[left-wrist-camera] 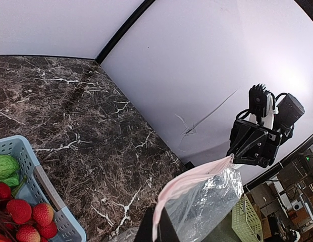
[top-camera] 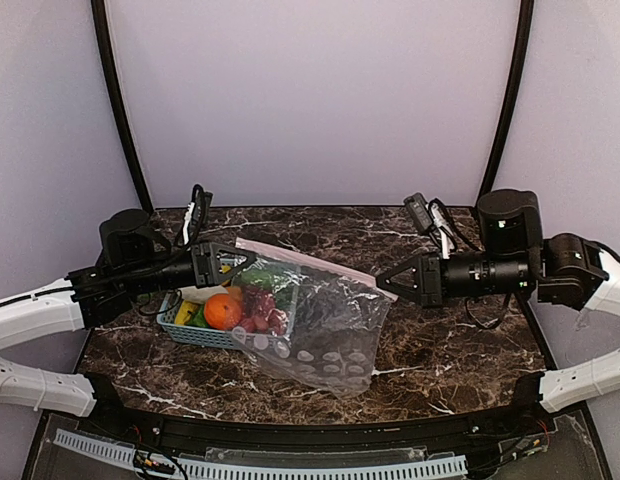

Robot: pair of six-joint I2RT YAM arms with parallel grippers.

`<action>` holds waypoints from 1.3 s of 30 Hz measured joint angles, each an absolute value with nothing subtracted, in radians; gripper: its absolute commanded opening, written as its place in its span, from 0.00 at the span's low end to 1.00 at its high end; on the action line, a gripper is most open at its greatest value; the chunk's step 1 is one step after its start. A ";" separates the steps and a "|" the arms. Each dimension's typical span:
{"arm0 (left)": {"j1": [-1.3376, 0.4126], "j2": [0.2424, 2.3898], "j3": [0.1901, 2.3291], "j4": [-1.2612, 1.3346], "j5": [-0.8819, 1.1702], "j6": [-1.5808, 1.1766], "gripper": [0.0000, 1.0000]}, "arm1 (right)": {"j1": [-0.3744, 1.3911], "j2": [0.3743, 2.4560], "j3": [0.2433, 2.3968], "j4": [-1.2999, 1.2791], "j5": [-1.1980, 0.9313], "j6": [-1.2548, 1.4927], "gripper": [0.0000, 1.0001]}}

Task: Place the food in the zip-top bag and seal the zipper
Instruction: Unzip the zipper from the zipper food storage bag.

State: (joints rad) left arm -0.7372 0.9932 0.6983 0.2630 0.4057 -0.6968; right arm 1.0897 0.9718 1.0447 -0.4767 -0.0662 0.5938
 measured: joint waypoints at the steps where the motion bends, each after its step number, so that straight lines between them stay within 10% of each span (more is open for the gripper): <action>1: -0.737 0.992 0.698 0.260 0.405 -0.696 0.01 | 1.090 0.970 1.045 -0.477 -0.066 0.596 0.00; 22: -0.728 0.981 0.698 0.228 0.399 -0.695 0.01 | 1.090 0.955 1.040 -0.498 -0.051 0.605 0.00; 31: -0.715 1.028 0.743 0.173 0.488 -0.638 0.01 | 1.086 0.949 1.050 -0.546 -0.044 0.569 0.58; 39: -0.758 1.084 0.840 0.114 0.666 -0.518 0.01 | 1.083 0.994 1.141 -0.573 -0.033 0.516 0.67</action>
